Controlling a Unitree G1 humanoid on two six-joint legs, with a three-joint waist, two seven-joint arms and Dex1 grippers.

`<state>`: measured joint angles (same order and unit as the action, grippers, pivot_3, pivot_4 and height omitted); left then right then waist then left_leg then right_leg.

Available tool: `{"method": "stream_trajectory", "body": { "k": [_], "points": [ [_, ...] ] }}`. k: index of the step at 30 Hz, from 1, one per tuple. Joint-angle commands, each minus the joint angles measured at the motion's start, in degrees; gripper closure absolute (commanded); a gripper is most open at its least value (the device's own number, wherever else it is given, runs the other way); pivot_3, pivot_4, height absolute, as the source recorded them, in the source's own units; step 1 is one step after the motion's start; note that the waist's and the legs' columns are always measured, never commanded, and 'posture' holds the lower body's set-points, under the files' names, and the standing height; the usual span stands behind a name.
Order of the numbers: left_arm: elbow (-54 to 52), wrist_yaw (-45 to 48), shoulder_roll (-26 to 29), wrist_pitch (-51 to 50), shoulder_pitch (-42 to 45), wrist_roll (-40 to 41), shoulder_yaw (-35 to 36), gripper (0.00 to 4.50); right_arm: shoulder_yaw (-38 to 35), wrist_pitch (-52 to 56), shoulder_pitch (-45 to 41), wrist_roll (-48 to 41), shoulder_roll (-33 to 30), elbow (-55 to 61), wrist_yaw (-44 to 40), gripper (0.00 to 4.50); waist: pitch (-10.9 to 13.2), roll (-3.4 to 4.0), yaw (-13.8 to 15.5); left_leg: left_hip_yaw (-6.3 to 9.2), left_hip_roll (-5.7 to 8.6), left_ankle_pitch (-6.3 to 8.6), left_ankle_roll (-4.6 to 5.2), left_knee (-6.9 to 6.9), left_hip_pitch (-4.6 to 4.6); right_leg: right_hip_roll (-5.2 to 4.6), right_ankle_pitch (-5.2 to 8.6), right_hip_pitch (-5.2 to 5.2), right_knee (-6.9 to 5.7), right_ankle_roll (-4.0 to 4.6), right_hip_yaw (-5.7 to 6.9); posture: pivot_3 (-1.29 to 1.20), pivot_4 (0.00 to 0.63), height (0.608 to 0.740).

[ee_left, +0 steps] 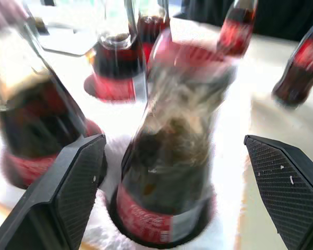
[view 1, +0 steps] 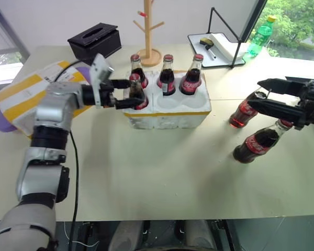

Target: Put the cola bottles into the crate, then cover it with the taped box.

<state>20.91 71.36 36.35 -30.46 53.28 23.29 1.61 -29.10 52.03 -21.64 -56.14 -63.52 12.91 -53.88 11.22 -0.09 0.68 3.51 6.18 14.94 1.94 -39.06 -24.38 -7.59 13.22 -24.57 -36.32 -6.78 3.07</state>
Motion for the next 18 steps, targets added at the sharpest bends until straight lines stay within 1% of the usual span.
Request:
{"method": "stream_trajectory", "body": {
  "k": [1, 3, 5, 6, 7, 9, 12, 13, 15, 18],
  "points": [
    [-10.9, 0.9, 6.1, -6.9, -0.1, 6.9, 6.5, 0.08, -1.8, -2.9, -3.0, 1.7, -0.6, -1.5, 0.6, 0.00, 0.0, 0.00, 0.0, 0.00, 0.00, 0.00, 0.00, 0.00, -0.02, 0.00, 0.00, -0.01, 0.00, 0.00, 0.00, 0.00, 0.150, 0.736],
    [-18.7, 1.7, 10.0, -10.8, -2.8, 11.1, 9.3, 0.08, -3.3, -2.4, -4.0, 0.9, -0.7, -2.4, 0.9, 0.00, 0.0, 0.01, -0.1, 0.00, 0.00, 0.01, -0.01, 0.00, -0.03, 0.00, 0.00, -0.03, 0.02, 0.00, -0.01, 0.00, 0.150, 0.736],
    [-25.3, 2.0, 12.6, -14.3, -6.4, 14.9, 11.1, 0.08, -4.5, -1.7, -4.2, 0.6, -1.1, -2.9, 1.2, 0.00, 0.0, 0.05, -0.1, 0.00, 0.00, 0.02, 0.00, 0.01, -0.02, 0.00, 0.00, -0.02, 0.04, 0.00, -0.03, 0.00, 0.150, 0.736],
    [-28.9, 2.4, 13.9, -15.9, -9.4, 16.8, 11.8, 0.08, -5.1, -1.2, -3.9, 0.7, -1.4, -3.1, 1.4, 0.00, 0.0, 0.08, 0.0, 0.00, 0.00, 0.02, 0.00, 0.01, -0.01, 0.00, 0.00, 0.00, 0.04, 0.00, -0.03, 0.00, 0.150, 0.736],
    [-33.4, 3.2, 15.1, -16.7, -14.2, 18.2, 12.1, 0.08, -6.7, -0.8, -2.7, 1.4, -1.9, -3.0, 1.5, 0.00, -0.1, 0.17, 0.0, 0.00, 0.00, 0.02, 0.00, 0.01, 0.00, -0.01, 0.00, 0.02, 0.06, 0.00, -0.03, 0.00, 0.150, 0.736],
    [-38.6, 3.2, 15.9, -17.1, -21.0, 19.9, 12.1, 0.08, -10.3, 0.2, -0.4, 1.8, -2.6, -3.0, 1.8, 0.00, -0.1, 0.25, 0.3, -0.01, 0.01, 0.04, 0.04, 0.03, 0.04, -0.03, 0.01, 0.10, 0.11, 0.01, -0.05, 0.00, 0.150, 0.736],
    [-39.0, 1.0, 14.8, -15.8, -23.9, 19.6, 10.7, 0.08, -17.0, 1.4, 3.6, 2.5, -3.0, -2.5, 1.3, 0.00, -0.1, 0.19, 1.1, 0.02, 0.00, 0.03, 0.04, -0.02, 0.02, 0.00, -0.03, 0.12, 0.10, 0.07, -0.05, 0.00, 0.150, 0.736],
    [-38.7, 0.4, 14.2, -15.3, -24.1, 19.2, 10.0, 0.08, -19.7, 1.6, 5.8, 3.1, -2.9, -1.9, 0.5, 0.00, -0.1, 0.19, 1.4, 0.02, 0.00, 0.16, 0.25, -0.04, 0.02, 0.01, -0.05, 0.12, 0.11, 0.11, -0.05, 0.00, 0.150, 0.736],
    [-38.3, -0.6, 13.3, -14.8, -23.9, 19.0, 8.7, 0.08, -25.7, 2.7, 11.4, 3.6, -2.2, 0.0, -1.9, 0.00, -0.1, 0.21, 2.0, 0.03, 0.00, 0.19, 0.32, -0.06, 0.04, 0.02, -0.05, 0.15, 0.12, 0.12, -0.04, 0.00, 0.150, 0.736],
    [-37.1, -1.2, 12.2, -13.6, -23.2, 18.5, 6.9, 0.08, -36.3, 5.6, 22.8, 1.7, 2.4, 5.6, -6.7, 0.00, -0.1, 0.20, 1.9, 0.04, -0.01, 0.21, 0.36, -0.05, 0.07, 0.04, -0.05, 0.18, 0.11, 0.11, -0.04, 0.00, 0.150, 0.736]
  ]
}}
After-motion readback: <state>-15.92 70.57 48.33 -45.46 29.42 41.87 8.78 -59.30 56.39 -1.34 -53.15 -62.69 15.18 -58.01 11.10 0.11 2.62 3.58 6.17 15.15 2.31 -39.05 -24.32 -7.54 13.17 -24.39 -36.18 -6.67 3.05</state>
